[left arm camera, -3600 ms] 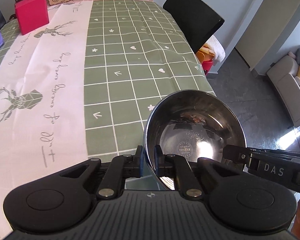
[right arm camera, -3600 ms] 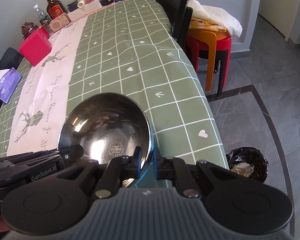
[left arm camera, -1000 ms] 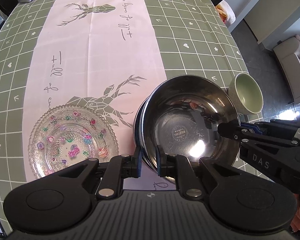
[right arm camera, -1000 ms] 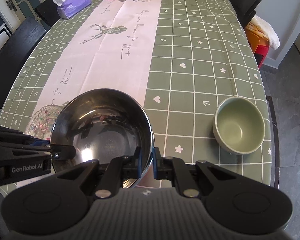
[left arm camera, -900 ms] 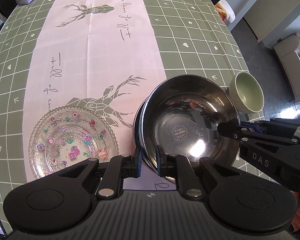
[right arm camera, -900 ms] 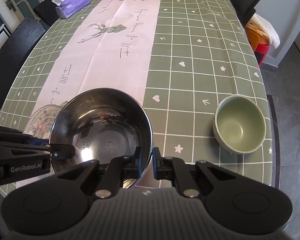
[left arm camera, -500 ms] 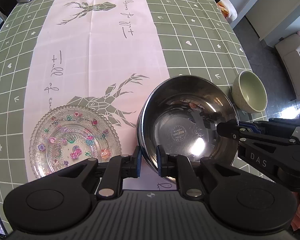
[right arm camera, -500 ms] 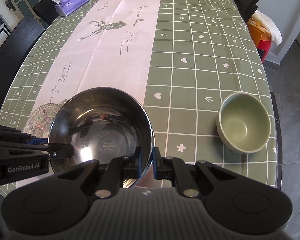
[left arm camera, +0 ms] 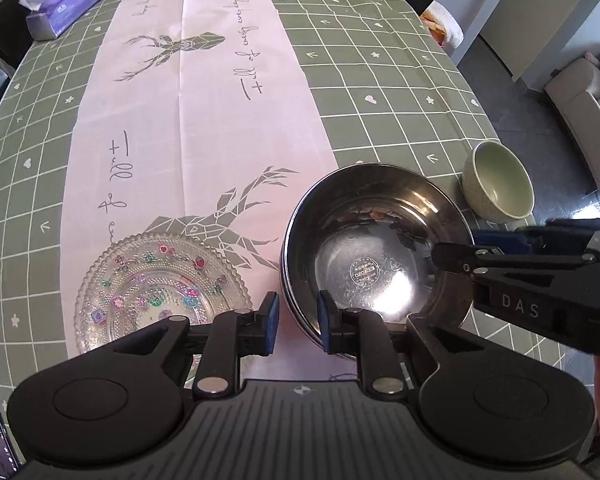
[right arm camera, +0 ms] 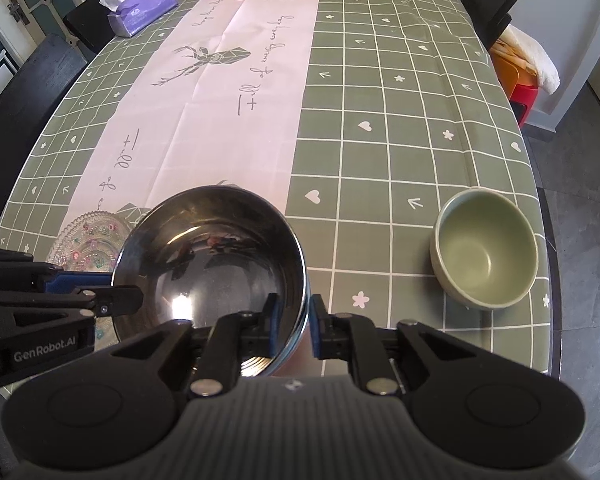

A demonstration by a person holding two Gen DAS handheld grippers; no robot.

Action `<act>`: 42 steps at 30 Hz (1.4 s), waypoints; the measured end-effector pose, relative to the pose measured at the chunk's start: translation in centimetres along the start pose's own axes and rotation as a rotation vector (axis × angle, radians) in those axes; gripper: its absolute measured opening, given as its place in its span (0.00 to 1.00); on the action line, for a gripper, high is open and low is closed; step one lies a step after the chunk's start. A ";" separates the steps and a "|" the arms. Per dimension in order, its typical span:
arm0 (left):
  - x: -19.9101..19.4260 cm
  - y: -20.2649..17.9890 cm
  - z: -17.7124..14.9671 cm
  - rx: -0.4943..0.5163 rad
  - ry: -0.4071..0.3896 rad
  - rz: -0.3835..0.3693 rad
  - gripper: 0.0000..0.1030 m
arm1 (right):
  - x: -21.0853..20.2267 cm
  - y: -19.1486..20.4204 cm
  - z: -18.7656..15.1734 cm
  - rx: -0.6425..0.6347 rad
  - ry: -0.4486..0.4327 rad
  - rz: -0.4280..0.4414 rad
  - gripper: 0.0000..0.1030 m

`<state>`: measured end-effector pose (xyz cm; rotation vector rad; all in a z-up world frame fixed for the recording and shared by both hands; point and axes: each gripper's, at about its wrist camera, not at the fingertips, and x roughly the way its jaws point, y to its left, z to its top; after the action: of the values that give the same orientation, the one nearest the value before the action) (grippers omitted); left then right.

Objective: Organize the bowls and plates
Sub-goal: 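Open the left tool and move it toward the pale green bowl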

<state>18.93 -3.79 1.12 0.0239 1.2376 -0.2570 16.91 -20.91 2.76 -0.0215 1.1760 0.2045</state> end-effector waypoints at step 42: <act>1.8 -13.3 3.4 0.244 -0.102 -0.100 0.47 | -3.2 -16.6 -4.5 0.304 -0.091 -0.085 0.56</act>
<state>19.84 -17.59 2.16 0.1580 1.1016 -0.4891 14.45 -38.21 2.47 0.2028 1.1027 -0.0494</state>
